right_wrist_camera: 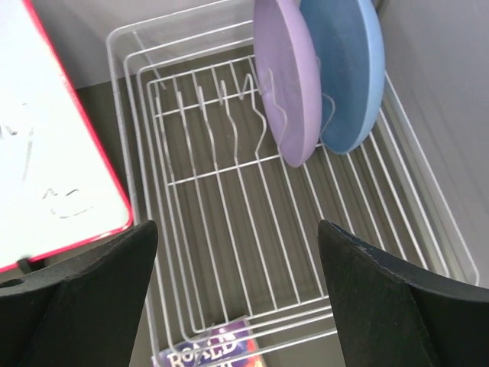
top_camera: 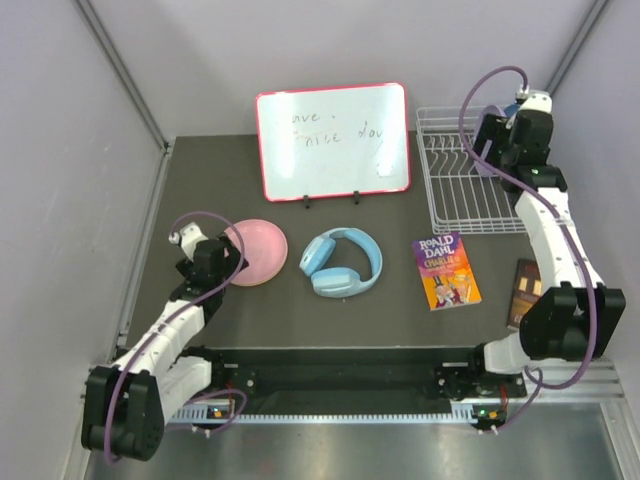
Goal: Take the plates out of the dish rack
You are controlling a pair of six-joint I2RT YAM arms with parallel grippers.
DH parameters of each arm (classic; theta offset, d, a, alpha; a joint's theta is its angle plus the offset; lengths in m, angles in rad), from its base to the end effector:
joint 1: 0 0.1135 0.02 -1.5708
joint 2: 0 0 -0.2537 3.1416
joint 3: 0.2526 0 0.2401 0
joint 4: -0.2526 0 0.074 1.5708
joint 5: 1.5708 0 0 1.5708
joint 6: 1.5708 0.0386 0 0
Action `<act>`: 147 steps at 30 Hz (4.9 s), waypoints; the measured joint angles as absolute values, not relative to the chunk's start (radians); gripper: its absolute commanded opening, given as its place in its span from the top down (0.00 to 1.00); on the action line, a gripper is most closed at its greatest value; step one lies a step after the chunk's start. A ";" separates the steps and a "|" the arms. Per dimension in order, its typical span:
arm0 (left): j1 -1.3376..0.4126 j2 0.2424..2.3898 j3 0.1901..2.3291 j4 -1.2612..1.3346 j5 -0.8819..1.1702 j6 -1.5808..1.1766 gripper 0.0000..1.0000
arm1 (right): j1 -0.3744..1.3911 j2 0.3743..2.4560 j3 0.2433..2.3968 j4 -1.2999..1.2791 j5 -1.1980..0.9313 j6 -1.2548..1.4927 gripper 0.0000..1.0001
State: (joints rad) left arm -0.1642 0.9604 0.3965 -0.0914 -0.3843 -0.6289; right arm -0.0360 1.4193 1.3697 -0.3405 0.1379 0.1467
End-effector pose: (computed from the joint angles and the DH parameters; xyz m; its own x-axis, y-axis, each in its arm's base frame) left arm 0.1900 -0.0168 0.1809 -0.4028 -0.4860 -0.7756 -0.4682 0.8375 -0.2816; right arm 0.3203 -0.0168 0.3700 -0.3522 0.1576 -0.9226 0.2165 0.9727 0.0835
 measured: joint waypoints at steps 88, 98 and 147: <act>-0.543 1.086 0.601 0.421 0.167 -0.746 0.08 | 0.463 1.001 0.979 -0.361 0.091 0.362 1.00; -0.595 1.203 0.623 0.507 0.069 -0.730 0.22 | 0.522 0.988 0.905 -0.267 -0.033 0.471 1.00; -0.271 0.804 0.444 -0.225 -0.636 -0.652 1.00 | -0.026 1.249 1.293 -0.388 0.118 0.170 0.13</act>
